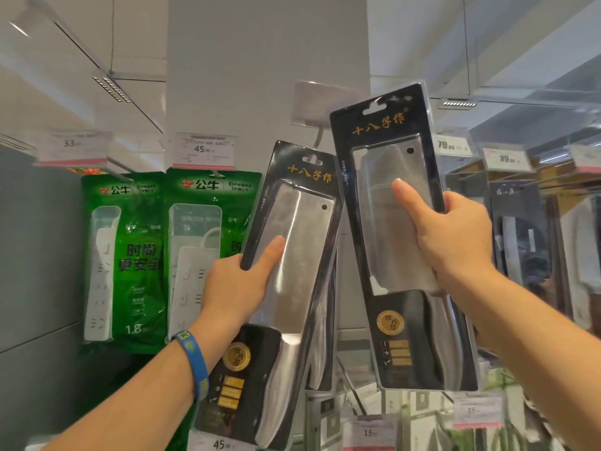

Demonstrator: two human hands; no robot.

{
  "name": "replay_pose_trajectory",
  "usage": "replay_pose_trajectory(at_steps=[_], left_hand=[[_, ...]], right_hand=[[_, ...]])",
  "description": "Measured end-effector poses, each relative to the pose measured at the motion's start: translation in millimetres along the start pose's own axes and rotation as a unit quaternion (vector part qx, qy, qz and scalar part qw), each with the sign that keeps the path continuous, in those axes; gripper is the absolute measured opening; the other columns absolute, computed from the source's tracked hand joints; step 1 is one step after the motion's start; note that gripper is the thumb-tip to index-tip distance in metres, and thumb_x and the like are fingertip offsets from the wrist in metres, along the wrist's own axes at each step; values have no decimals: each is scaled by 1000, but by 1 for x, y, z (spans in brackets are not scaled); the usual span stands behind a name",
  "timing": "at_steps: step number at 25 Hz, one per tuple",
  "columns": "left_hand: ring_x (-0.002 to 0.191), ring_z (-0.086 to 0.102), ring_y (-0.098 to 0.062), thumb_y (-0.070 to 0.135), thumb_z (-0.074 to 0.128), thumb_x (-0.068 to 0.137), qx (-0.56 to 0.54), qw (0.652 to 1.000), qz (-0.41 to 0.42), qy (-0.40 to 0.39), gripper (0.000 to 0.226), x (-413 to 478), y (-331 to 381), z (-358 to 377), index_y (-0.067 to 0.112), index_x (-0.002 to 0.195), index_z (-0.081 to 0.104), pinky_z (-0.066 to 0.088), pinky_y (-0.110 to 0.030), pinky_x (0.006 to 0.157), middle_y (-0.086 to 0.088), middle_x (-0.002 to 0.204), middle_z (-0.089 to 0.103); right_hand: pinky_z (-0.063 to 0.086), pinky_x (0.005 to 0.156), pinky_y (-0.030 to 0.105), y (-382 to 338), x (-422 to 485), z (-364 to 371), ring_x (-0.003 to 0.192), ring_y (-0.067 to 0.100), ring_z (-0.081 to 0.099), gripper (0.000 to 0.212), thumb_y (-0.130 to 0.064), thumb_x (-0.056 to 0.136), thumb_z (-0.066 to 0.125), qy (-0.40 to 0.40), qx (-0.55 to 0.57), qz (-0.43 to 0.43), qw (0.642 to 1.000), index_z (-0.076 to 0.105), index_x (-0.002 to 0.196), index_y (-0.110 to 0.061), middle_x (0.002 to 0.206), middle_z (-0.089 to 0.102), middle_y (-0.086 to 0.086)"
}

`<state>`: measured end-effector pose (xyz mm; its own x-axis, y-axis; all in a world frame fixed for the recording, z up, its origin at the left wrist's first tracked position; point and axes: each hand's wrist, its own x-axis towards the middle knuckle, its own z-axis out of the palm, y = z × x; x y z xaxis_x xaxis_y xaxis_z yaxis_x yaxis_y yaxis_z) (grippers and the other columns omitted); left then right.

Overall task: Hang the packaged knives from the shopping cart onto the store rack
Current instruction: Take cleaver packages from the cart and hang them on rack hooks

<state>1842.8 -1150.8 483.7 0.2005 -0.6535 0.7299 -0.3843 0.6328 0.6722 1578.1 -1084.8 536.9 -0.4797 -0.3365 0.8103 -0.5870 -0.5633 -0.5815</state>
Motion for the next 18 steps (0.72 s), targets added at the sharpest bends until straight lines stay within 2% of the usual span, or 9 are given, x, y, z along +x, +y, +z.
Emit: replay_pose_trajectory(at_steps=[2, 4, 7, 9, 11, 13, 16, 18], left_hand=[[65, 68, -17, 95, 50, 59, 26, 1000, 10, -12, 92, -1, 3, 1, 8, 78, 74, 58, -42, 69, -2, 69, 72], [62, 66, -15, 98, 45, 56, 62, 998, 25, -14, 92, 2, 7, -2, 12, 72, 72, 57, -41, 66, -1, 65, 71], [69, 70, -19, 100, 46, 52, 27, 1000, -3, -8, 96, 7, 5, -12, 14, 82, 74, 59, -41, 70, 0, 71, 73], [69, 68, -18, 100, 46, 53, 58, 998, 13, -8, 94, 5, 5, -14, 16, 81, 74, 58, -36, 67, 2, 68, 71], [60, 64, -18, 97, 46, 57, 111, 994, 14, -16, 87, 2, 0, -14, 15, 69, 69, 53, -33, 58, 1, 59, 66], [57, 63, -17, 93, 47, 60, 107, 994, -27, -15, 83, -5, -10, -17, 13, 66, 69, 51, -31, 56, 0, 56, 66], [48, 62, -9, 99, 46, 56, 97, 995, -15, -7, 89, -13, -22, -21, 13, 61, 68, 52, -30, 49, 6, 55, 68], [47, 62, -7, 99, 45, 55, 63, 998, -1, -2, 86, -11, -19, -18, 16, 57, 66, 52, -32, 49, 9, 54, 67]], right_hand=[[51, 59, 48, -2, -1, -3, 69, 29, 59, 80, -84, 73, 65, 0, 6, -5, 1000, 58, 76, -4, 75, 63, 14], [39, 51, 34, -6, -2, -6, 58, 18, 48, 70, -80, 75, 68, 2, 5, -10, 1000, 49, 64, -13, 59, 53, -5], [28, 49, 29, -14, -3, -9, 50, 11, 35, 67, -76, 77, 70, 12, -3, -11, 1000, 37, 58, -21, 49, 38, -7], [30, 49, 27, -19, -4, -9, 47, 9, 40, 64, -75, 78, 70, 6, 4, -8, 1000, 40, 58, -22, 45, 47, -10], [33, 46, 20, -22, -4, -10, 45, 1, 50, 59, -72, 79, 70, -6, 7, -13, 1000, 42, 57, -25, 43, 49, -23], [37, 49, 21, -23, -1, -10, 48, -3, 53, 59, -74, 78, 71, -13, 6, -20, 1000, 49, 58, -23, 47, 55, -19], [46, 54, 33, -19, 6, -6, 63, 15, 62, 64, -80, 73, 69, -11, 8, -18, 1000, 64, 69, -17, 64, 65, -3], [45, 56, 37, -17, 8, -2, 61, 19, 57, 77, -83, 71, 69, -5, 9, -12, 1000, 62, 72, -6, 65, 62, 8]])
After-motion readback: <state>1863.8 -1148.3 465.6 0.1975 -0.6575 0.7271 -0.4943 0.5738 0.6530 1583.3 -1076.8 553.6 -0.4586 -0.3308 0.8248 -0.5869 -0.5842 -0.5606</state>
